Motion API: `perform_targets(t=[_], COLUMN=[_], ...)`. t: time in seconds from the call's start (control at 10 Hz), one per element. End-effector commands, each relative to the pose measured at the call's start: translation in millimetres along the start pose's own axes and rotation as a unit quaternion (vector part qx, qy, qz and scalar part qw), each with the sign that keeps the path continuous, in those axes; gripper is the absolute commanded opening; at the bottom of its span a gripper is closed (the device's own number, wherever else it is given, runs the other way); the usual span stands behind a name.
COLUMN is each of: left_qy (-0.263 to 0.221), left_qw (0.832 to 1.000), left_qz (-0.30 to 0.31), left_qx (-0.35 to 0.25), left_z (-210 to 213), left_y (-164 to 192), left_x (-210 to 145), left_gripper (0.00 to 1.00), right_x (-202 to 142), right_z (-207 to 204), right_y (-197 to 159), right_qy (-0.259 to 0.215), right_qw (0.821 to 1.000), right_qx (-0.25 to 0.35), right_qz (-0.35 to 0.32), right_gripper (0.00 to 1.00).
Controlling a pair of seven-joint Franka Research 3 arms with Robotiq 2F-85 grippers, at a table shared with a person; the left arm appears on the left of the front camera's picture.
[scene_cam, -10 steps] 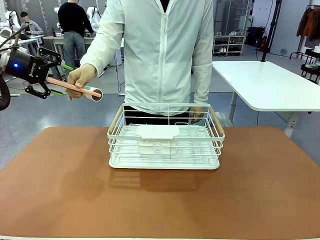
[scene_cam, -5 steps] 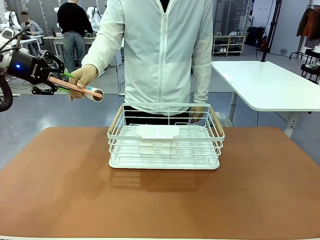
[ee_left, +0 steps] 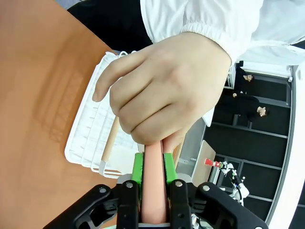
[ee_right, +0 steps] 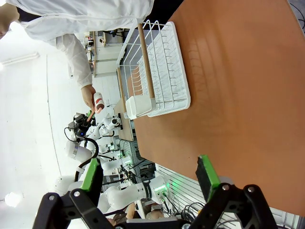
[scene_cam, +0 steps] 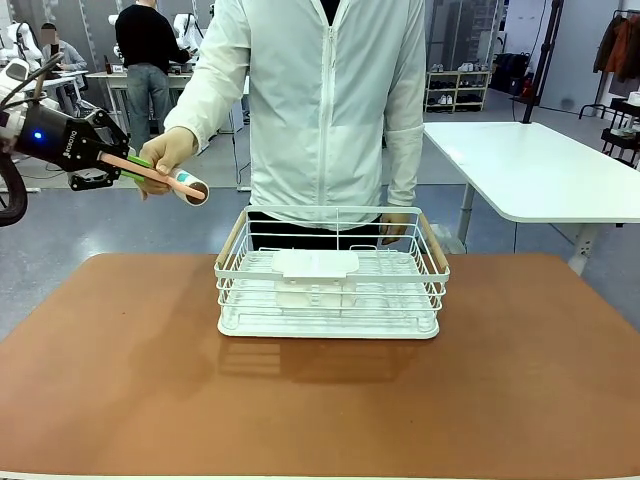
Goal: Clean the table.
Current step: Pick up the Lint Roller when the human hands it over.
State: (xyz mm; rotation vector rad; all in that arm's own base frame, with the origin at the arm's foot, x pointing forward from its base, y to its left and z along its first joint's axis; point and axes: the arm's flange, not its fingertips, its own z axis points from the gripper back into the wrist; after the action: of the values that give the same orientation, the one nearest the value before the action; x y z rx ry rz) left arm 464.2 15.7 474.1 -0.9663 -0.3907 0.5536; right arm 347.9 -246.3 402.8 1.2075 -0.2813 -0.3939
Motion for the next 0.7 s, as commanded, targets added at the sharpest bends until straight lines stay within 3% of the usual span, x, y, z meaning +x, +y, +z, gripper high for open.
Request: perform_targets(t=[0.0, 0.6], left_qy=[-0.018, -0.001], left_qw=[1.0, 1.0], left_qz=[-0.009, -0.001], left_qx=[-0.011, -0.001], left_z=[2.3, 0.8], left_y=[1.1, -0.6], left_x=[-4.5, -0.2], left_gripper=[0.0, 0.01], right_x=[-3.1, -3.1], right_z=[-0.9, -0.9], right_y=[2.3, 2.3], right_qy=[-0.005, -0.005], right_qw=[1.0, 1.0], right_qx=[0.009, 0.009], right_qz=[0.008, 0.008], right_gripper=[1.0, 1.0])
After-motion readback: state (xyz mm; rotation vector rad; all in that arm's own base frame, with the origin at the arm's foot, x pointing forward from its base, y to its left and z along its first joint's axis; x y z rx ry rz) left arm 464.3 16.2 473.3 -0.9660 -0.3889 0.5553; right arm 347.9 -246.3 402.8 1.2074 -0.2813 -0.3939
